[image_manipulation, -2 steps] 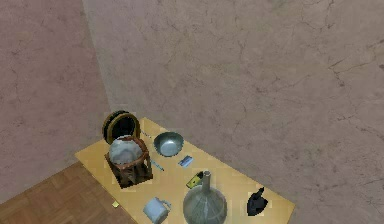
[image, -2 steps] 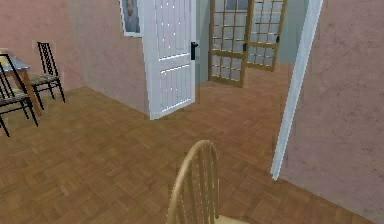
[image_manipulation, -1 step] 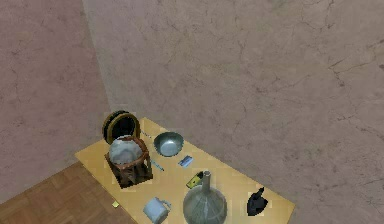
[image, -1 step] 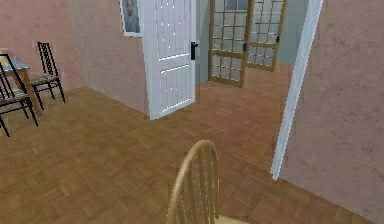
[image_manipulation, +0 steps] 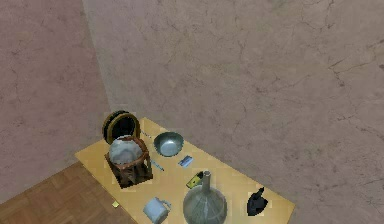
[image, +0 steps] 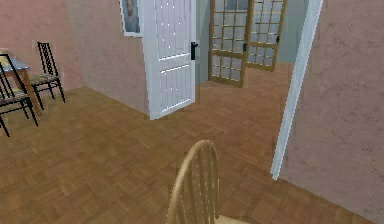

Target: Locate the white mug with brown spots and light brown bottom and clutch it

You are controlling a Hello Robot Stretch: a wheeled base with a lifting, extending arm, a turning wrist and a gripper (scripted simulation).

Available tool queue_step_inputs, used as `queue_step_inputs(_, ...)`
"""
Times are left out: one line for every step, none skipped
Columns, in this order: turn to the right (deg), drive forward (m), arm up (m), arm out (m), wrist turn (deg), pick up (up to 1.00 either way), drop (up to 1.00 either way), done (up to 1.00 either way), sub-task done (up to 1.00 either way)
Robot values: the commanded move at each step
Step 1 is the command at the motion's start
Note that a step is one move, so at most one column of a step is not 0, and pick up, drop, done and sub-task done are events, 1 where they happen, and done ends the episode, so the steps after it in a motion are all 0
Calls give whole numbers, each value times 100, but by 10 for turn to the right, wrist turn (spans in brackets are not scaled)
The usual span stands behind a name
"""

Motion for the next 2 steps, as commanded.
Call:
queue_step_inputs(0, 0, 0, 18, 0, 0, 0, 0, 0)
queue_step_inputs(0, 0, 0, 0, 450, 0, 0, 0, 0)
